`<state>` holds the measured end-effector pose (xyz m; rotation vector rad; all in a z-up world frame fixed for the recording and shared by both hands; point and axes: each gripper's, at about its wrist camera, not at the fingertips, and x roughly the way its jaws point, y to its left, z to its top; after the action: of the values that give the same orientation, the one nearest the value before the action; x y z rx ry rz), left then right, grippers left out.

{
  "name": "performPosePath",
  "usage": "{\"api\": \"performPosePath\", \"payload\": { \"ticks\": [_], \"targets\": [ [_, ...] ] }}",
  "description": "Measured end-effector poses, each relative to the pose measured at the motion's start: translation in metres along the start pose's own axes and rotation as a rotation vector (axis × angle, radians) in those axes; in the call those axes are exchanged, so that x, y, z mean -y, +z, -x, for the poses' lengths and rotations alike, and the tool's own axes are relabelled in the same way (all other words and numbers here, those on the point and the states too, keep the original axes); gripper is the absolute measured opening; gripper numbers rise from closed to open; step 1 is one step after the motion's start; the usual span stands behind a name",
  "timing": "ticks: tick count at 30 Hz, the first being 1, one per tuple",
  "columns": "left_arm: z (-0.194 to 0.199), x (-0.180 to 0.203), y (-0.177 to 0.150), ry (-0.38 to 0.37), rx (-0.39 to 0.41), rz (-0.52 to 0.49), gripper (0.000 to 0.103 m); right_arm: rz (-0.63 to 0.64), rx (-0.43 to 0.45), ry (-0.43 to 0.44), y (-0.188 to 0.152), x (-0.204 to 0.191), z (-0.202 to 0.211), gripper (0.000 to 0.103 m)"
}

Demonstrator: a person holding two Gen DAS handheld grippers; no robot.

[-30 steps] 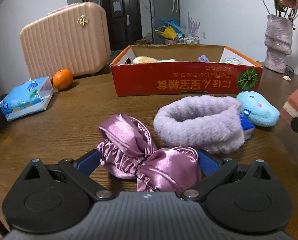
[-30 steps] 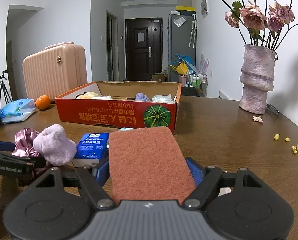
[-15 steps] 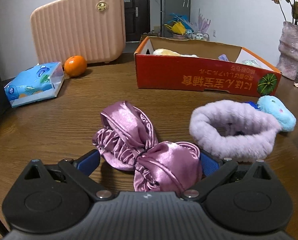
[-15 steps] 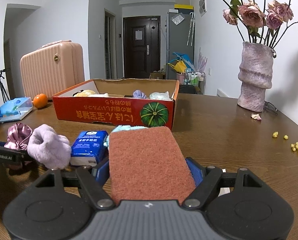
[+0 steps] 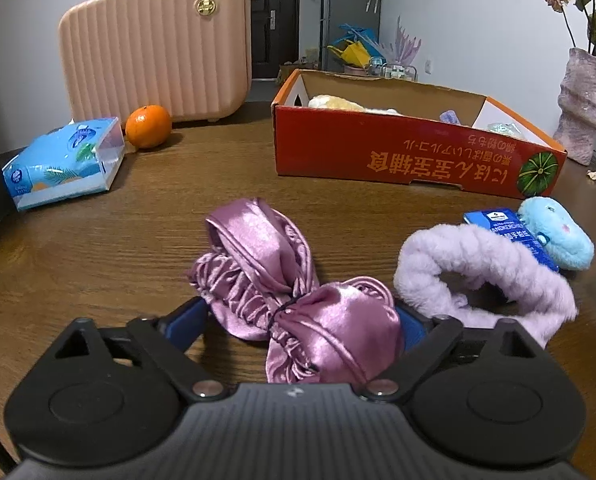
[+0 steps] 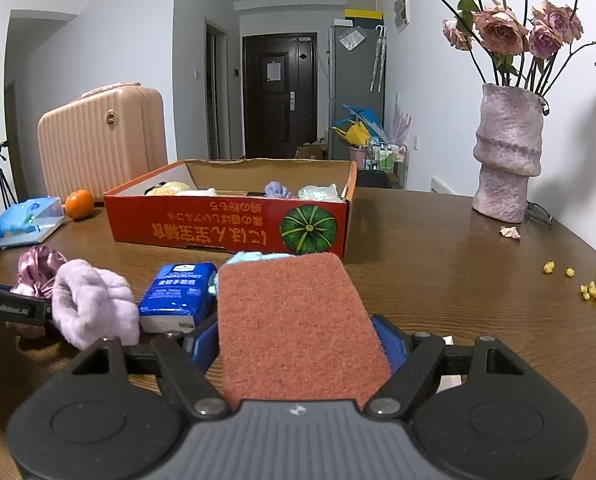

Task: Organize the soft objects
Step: 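Grasp the orange scouring pad with the right gripper while the left approaches the pink scrunchie, then close the left gripper on the pink satin scrunchie and lift it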

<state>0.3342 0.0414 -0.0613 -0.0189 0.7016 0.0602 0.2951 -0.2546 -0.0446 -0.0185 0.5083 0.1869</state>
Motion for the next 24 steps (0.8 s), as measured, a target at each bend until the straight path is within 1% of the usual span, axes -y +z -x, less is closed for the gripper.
{"api": "performPosePath", "payload": {
  "ticks": [2,3,4,6,11,16,20,24],
  "targets": [
    [0.001,0.000,0.000,-0.001,0.006,-0.001,0.084,0.000,0.003,0.004,0.000,-0.002,0.001,0.077],
    [0.002,0.000,0.000,-0.005,0.009,-0.002,0.079,0.000,0.004,0.006,0.000,-0.004,0.001,0.077],
    [0.004,0.001,0.000,-0.011,0.012,-0.005,0.071,0.000,0.005,0.007,0.000,-0.005,0.002,0.077],
    [0.006,0.004,-0.001,-0.007,0.023,-0.020,0.068,0.002,0.006,0.010,-0.001,-0.008,0.003,0.077],
    [0.014,0.004,-0.001,-0.003,0.054,-0.023,0.053,0.004,0.010,0.015,-0.001,-0.015,0.005,0.077],
    [0.026,0.004,0.000,0.005,0.103,-0.026,0.050,0.005,0.012,0.017,-0.002,-0.020,0.007,0.077],
    [0.039,0.002,0.000,0.011,0.157,-0.027,0.050,0.001,0.017,0.017,-0.002,-0.023,0.008,0.077],
    [0.051,0.001,0.002,0.004,0.194,-0.018,0.050,-0.003,0.031,0.018,-0.002,-0.025,0.012,0.077]
  ]
}}
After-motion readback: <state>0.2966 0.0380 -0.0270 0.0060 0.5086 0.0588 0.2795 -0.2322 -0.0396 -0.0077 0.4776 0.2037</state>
